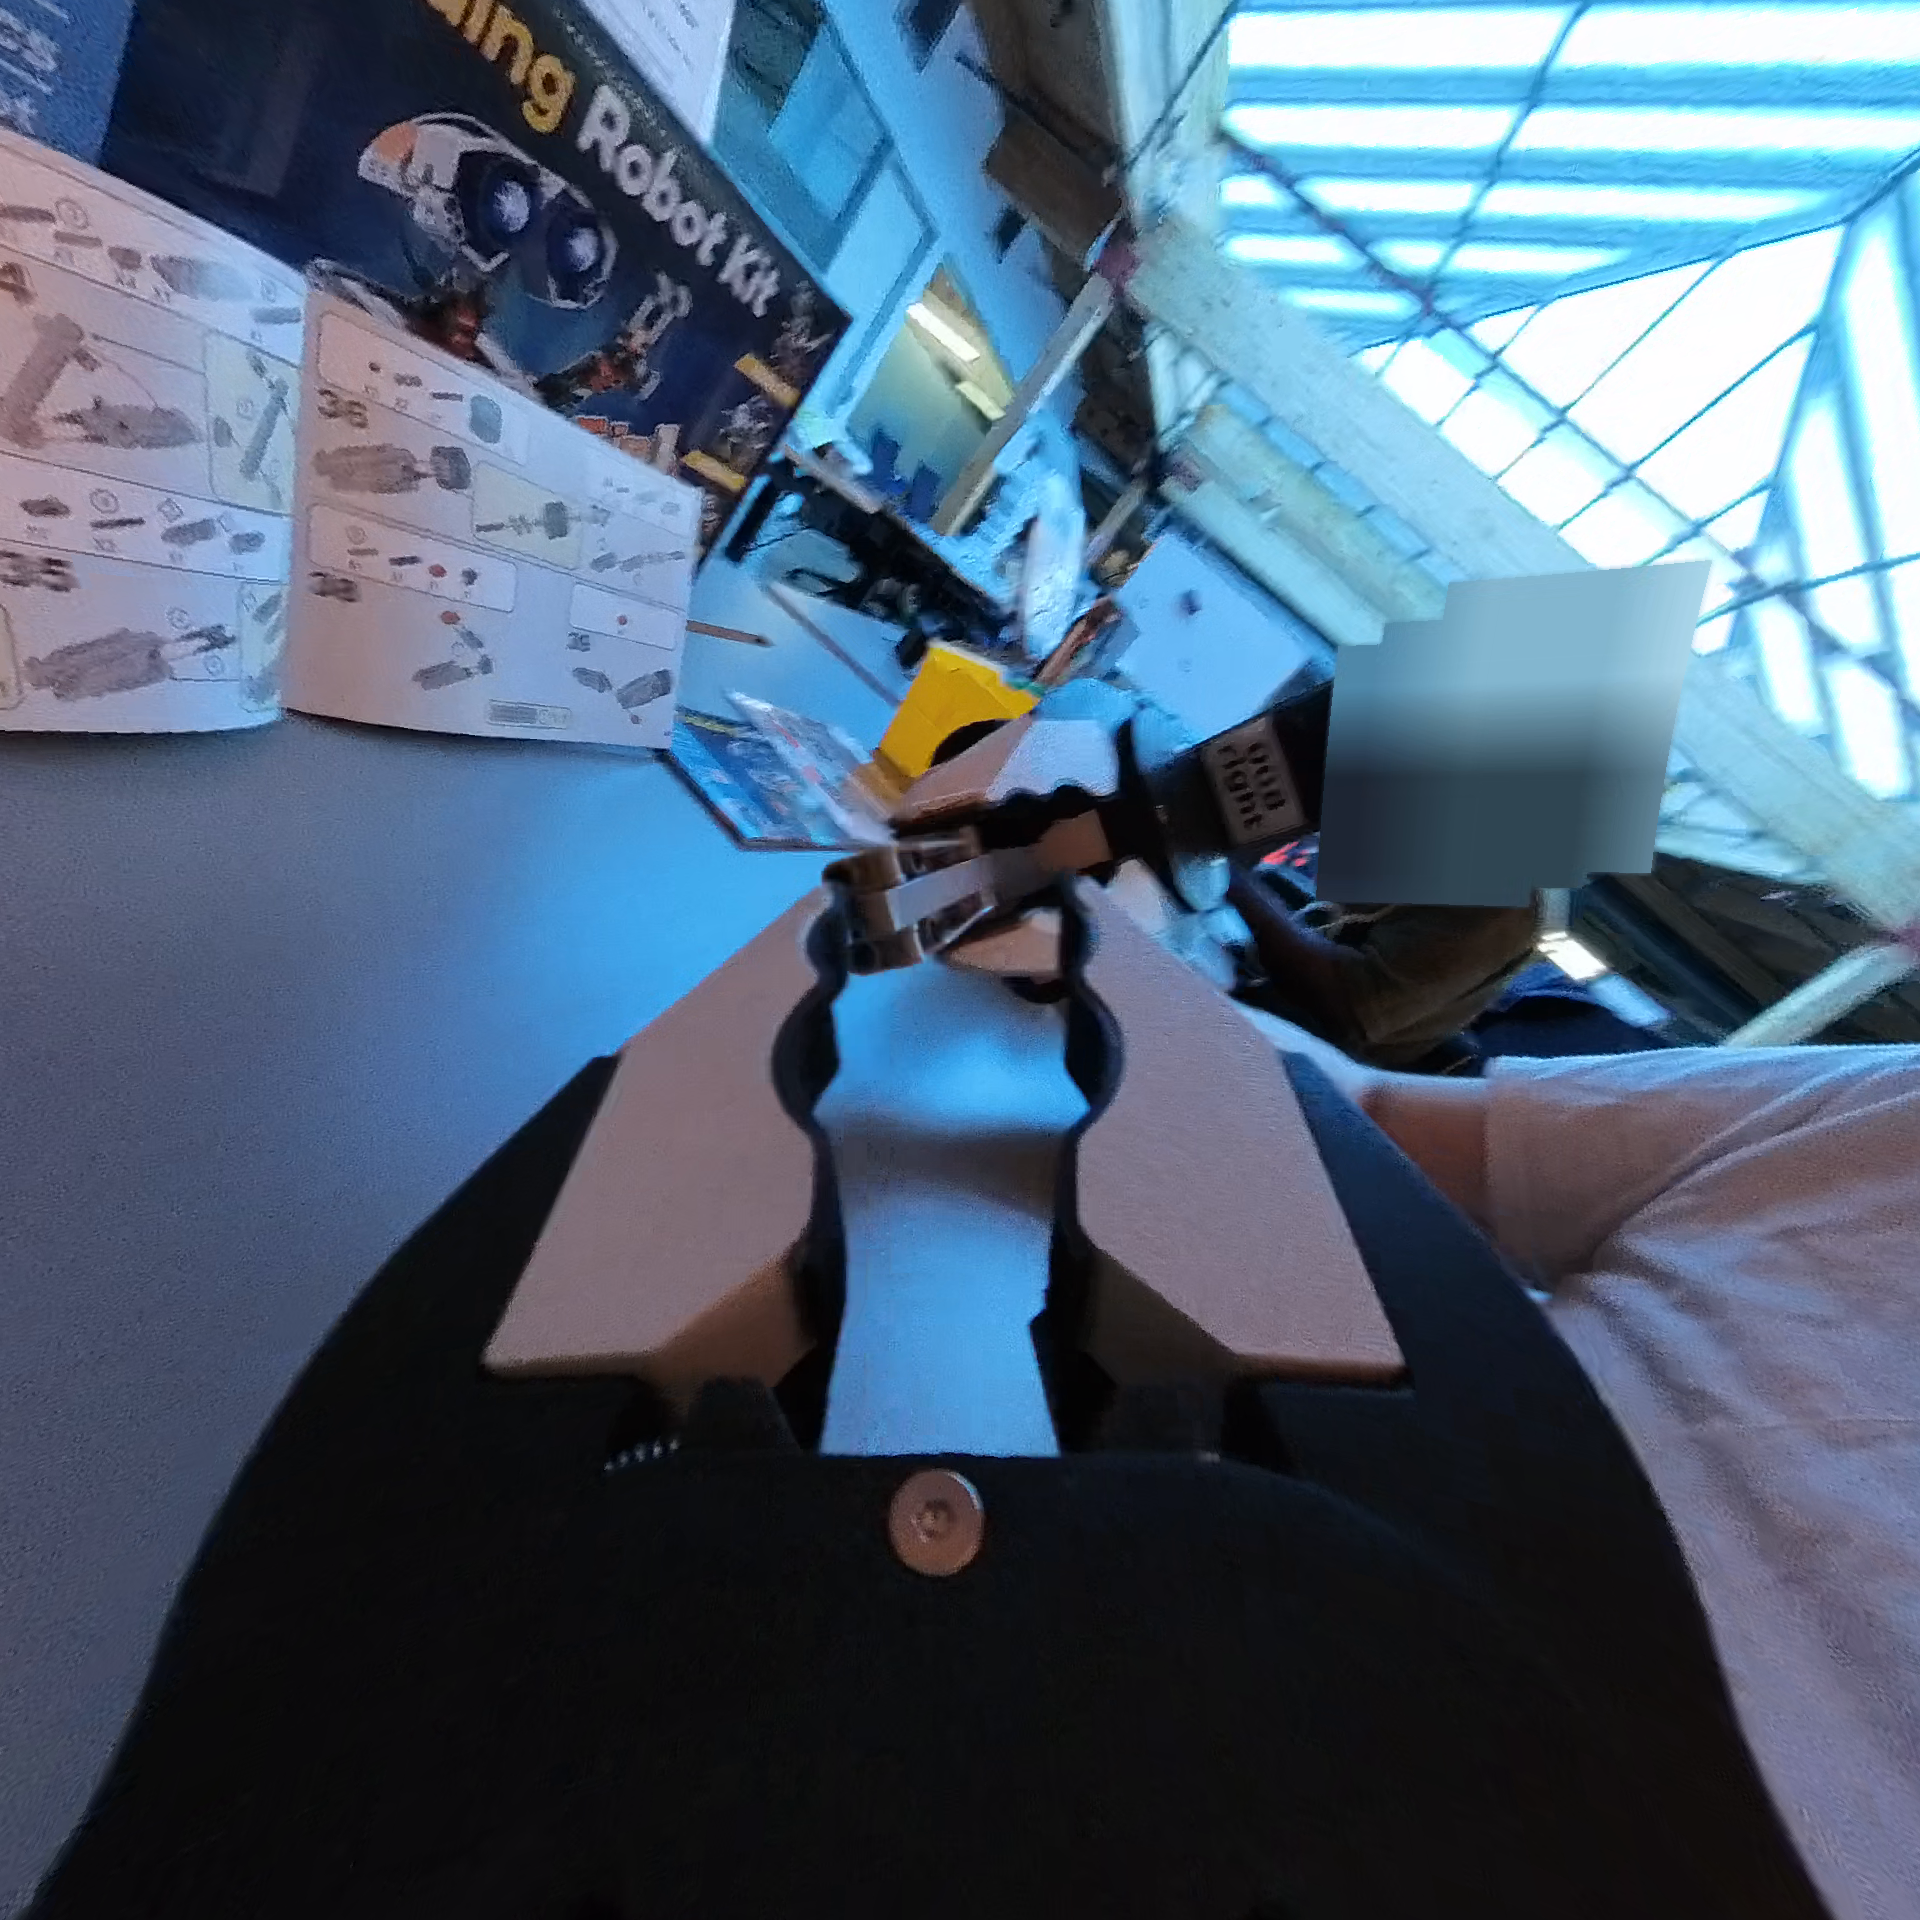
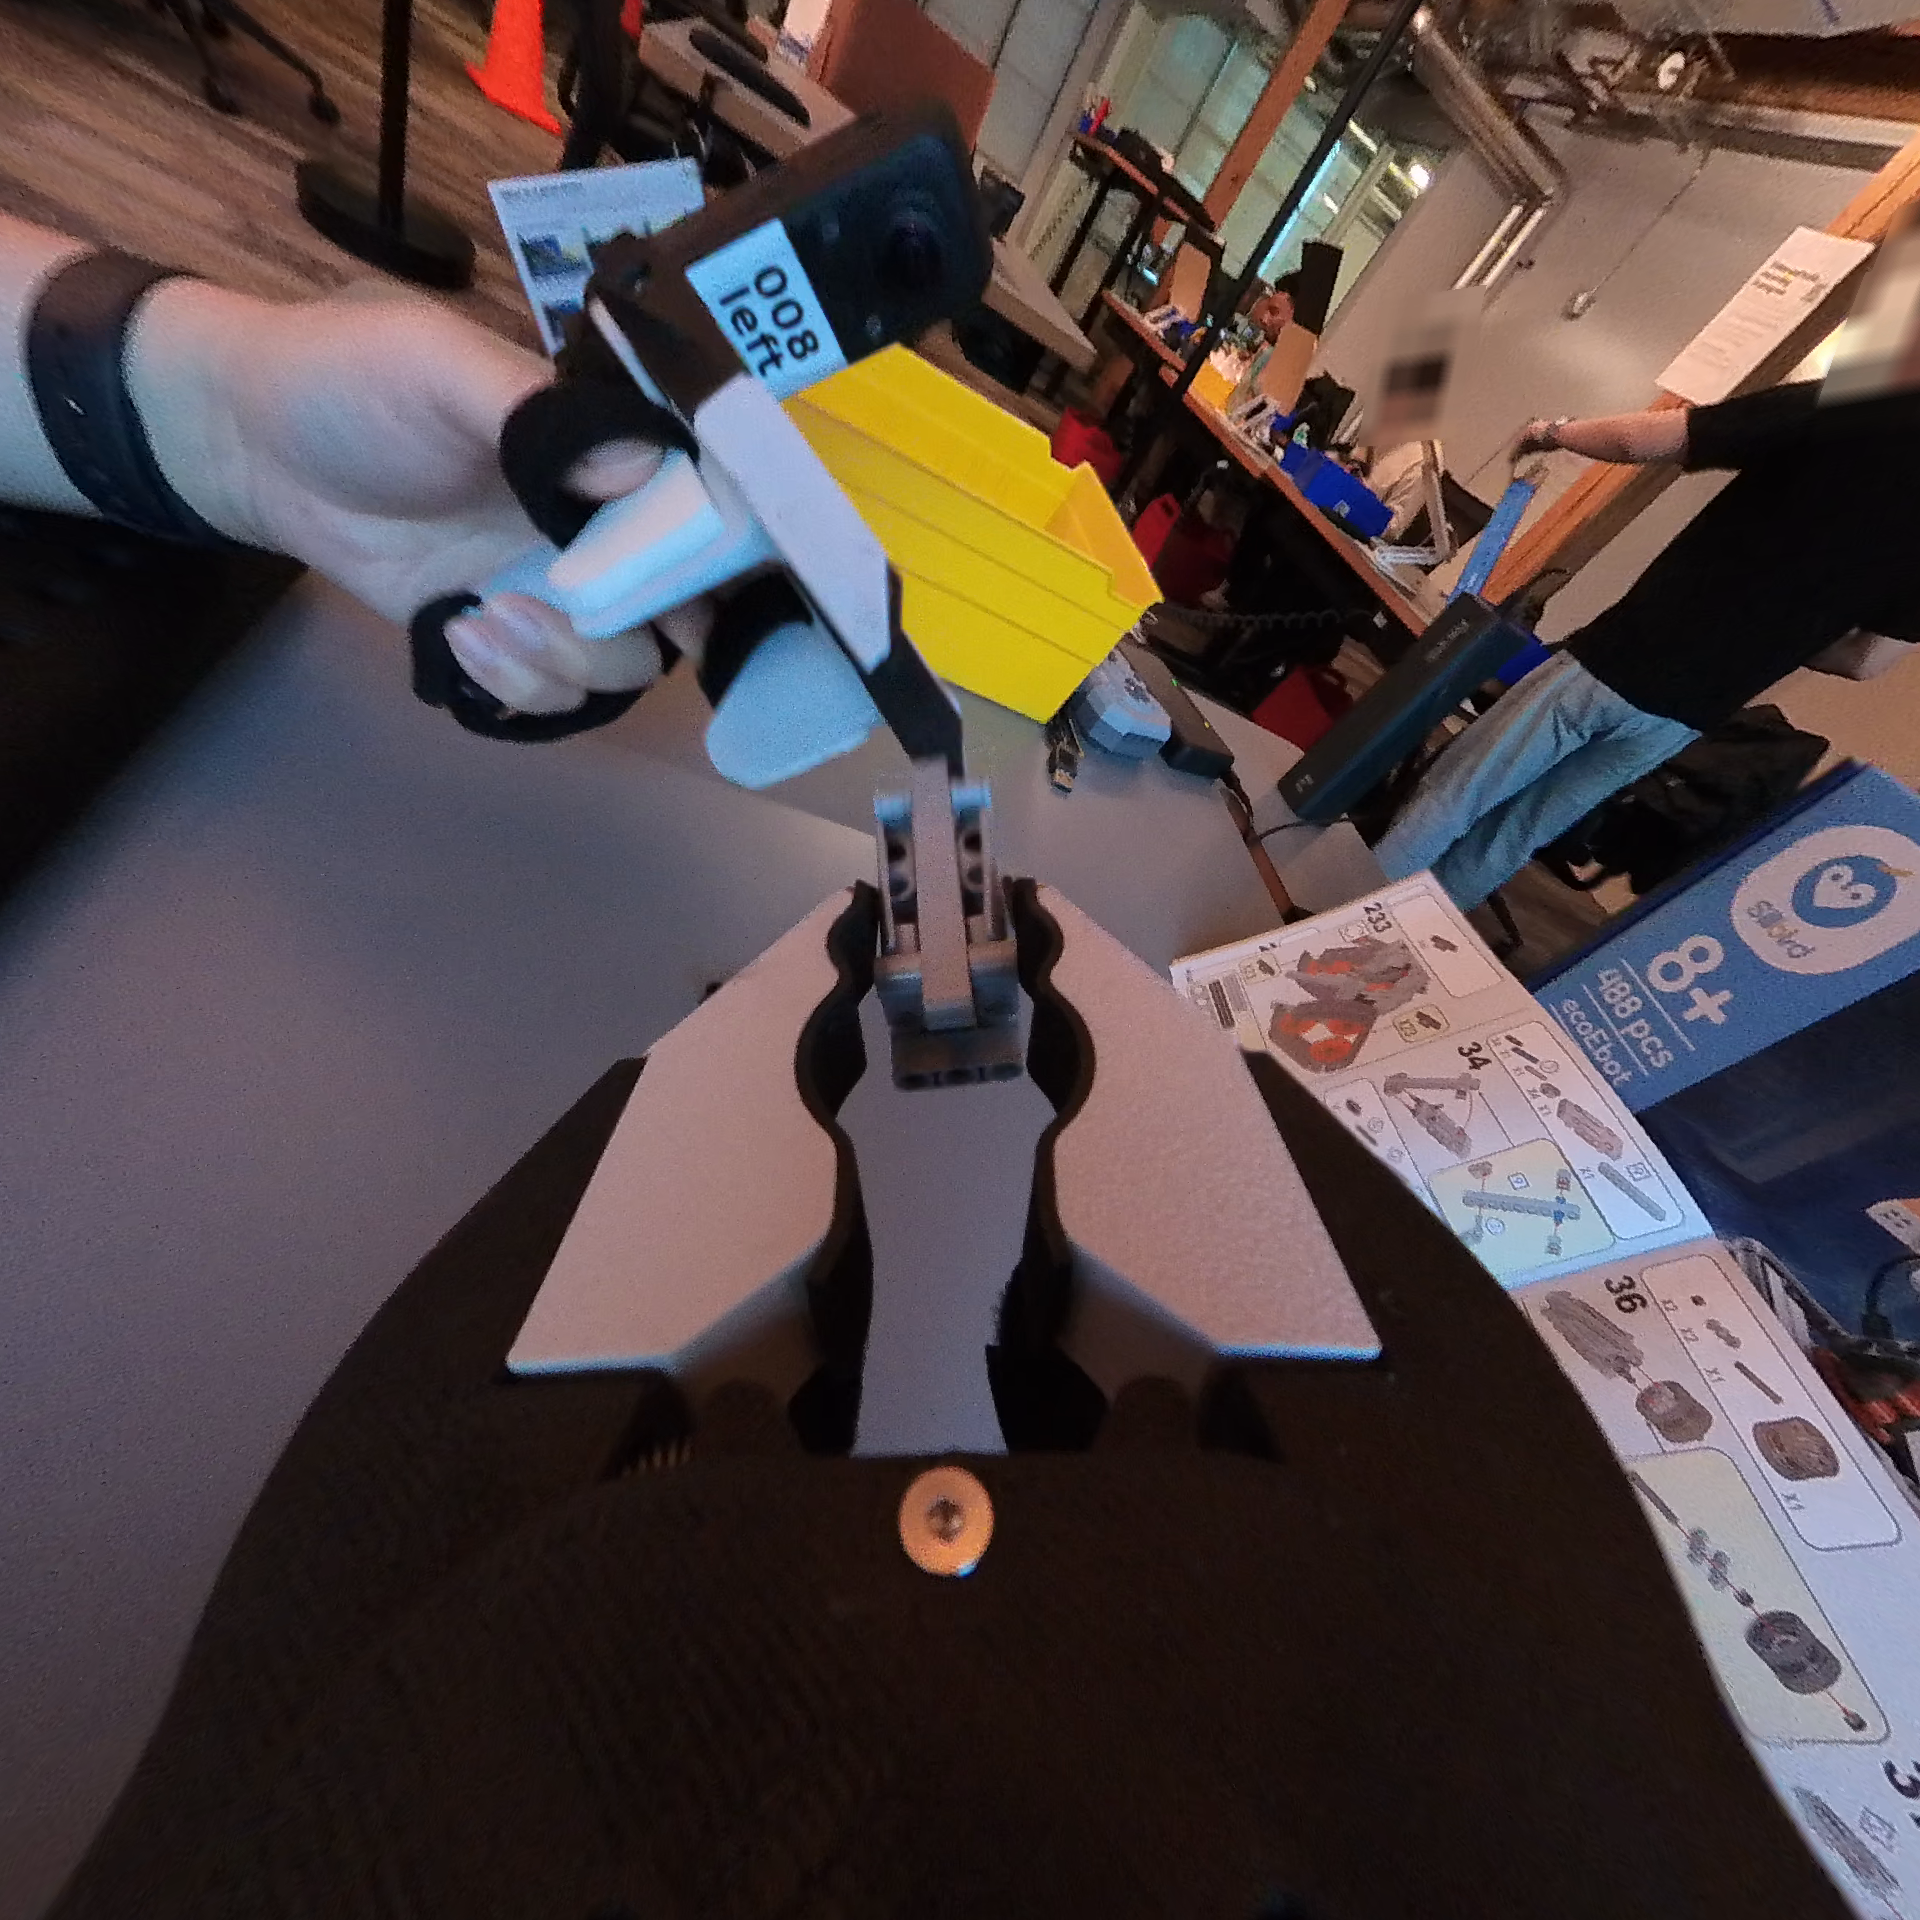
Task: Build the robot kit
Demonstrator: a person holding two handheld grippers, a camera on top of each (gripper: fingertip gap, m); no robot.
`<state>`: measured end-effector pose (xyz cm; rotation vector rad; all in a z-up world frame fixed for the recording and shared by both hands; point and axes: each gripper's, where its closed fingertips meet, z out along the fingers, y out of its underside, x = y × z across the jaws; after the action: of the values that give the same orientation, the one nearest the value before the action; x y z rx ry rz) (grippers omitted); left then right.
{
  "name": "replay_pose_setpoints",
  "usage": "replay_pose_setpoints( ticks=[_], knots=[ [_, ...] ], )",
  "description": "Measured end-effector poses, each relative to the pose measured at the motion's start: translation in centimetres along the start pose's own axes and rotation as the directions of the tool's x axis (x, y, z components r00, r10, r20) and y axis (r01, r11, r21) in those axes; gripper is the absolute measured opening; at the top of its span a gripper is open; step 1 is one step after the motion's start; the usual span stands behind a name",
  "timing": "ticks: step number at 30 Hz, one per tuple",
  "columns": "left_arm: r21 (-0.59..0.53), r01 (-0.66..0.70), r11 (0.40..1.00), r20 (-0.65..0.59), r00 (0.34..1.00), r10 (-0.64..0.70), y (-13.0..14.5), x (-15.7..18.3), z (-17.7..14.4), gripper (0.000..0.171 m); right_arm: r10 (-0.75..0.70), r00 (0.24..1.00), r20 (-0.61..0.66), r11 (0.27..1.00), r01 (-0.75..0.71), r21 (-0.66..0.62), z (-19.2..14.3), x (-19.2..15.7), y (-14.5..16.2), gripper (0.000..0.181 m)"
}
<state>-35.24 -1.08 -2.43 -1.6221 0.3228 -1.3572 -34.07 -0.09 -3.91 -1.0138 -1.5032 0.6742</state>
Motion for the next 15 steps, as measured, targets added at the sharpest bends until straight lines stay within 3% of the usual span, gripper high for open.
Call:
replay_pose_setpoints(
  ticks=[2, 5, 7, 12, 15],
  knots=[
    [-0.035, -0.046, 0.998, 0.081, 0.996, 0.049, 0.5, -1.1, 0.2, 0.047, 0.016, 1.000, 0.011, 1.000, -0.017, 0.019, -0.2, 0.0, -0.4, 0.026],
    [-0.020, 0.007, 1.000, -0.013, 1.000, -0.008, 0.6, -0.2, 0.3, 0.006, 0.020, 0.999, 0.034, 1.000, -0.021, 0.019, -0.2, -0.2, 0.1, 0.026],
    [-0.021, 0.086, 0.996, -0.043, 0.995, -0.087, 0.7, -0.4, 0.3, 0.000, 0.033, 0.997, 0.069, 0.999, -0.034, 0.022, -0.1, -0.7, 0.3, 0.026],
    [-0.057, 0.102, 0.993, -0.022, 0.994, -0.104, 1.5, -0.9, 0.6, 0.000, 0.036, 0.995, 0.098, 0.999, -0.037, 0.001, 0.3, -1.2, 1.1, 0.026],
    [-0.019, 0.080, 0.997, 0.045, 0.996, -0.080, 0.9, -1.8, 0.2, 0.024, 0.021, 0.995, 0.100, 1.000, -0.020, -0.004, 0.2, -1.3, 1.1, 0.026]
  ],
)
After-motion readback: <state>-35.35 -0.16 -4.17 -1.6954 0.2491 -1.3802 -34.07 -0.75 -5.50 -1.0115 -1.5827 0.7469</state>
